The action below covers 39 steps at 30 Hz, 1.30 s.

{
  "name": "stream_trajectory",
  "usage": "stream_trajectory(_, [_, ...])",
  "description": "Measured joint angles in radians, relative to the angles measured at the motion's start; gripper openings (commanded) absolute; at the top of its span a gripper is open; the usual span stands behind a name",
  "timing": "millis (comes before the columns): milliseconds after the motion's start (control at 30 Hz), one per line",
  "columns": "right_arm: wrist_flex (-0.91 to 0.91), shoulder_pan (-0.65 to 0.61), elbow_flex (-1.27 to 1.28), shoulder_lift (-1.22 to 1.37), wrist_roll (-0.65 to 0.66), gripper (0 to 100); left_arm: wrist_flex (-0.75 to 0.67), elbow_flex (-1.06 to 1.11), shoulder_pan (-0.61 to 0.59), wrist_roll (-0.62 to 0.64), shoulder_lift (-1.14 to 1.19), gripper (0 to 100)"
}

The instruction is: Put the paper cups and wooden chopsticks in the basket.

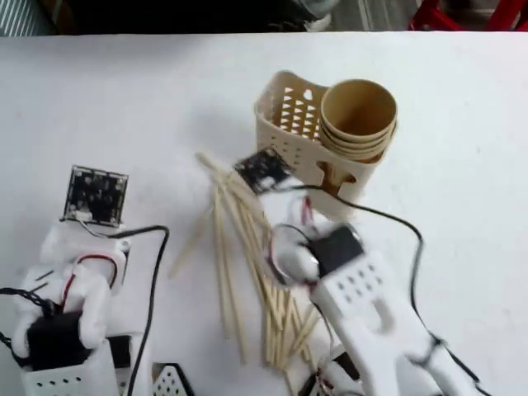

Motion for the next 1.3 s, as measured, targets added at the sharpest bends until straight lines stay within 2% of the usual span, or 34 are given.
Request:
stream_trajectory(167, [-0.078,-0.052,-0.078,0.215,-0.017,9.4,-0.054,0.172,-0.011,-0.009,-0.064,2])
stream_trajectory(433, [-0.245,-0.055,-0.084,0.427,-0.017,9.5,-0.14,0.404,-0.017,-0.009,-0.18,2])
stream_trajectory(533, [-0.296,-0.054,-0.086,0.499,-0.017,9.8,-0.141,0.446,-0.04,-0.009,-0.233,2])
stream_trajectory(700, [-0.324,-0.054,-0.167,0.623,-0.1,16.5,-0.141,0.514,-0.055,-0.009,-0.331,2])
stream_trajectory(833, [-0.302,-0.054,-0.261,0.746,-0.118,15.8,-0.141,0.534,-0.055,-0.009,-0.4,2])
stream_trajectory(1133, [-0.302,-0.046,-0.374,0.945,-0.118,15.5,-0.141,0.542,-0.055,-0.009,-0.404,2])
stream_trajectory(1200, [-0.302,-0.035,-0.388,0.971,-0.118,14.2,-0.141,0.542,-0.055,-0.009,-0.404,2])
stream_trajectory(1300, [-0.302,-0.028,-0.4,0.993,-0.118,4.0,-0.141,0.542,-0.055,-0.009,-0.404,2])
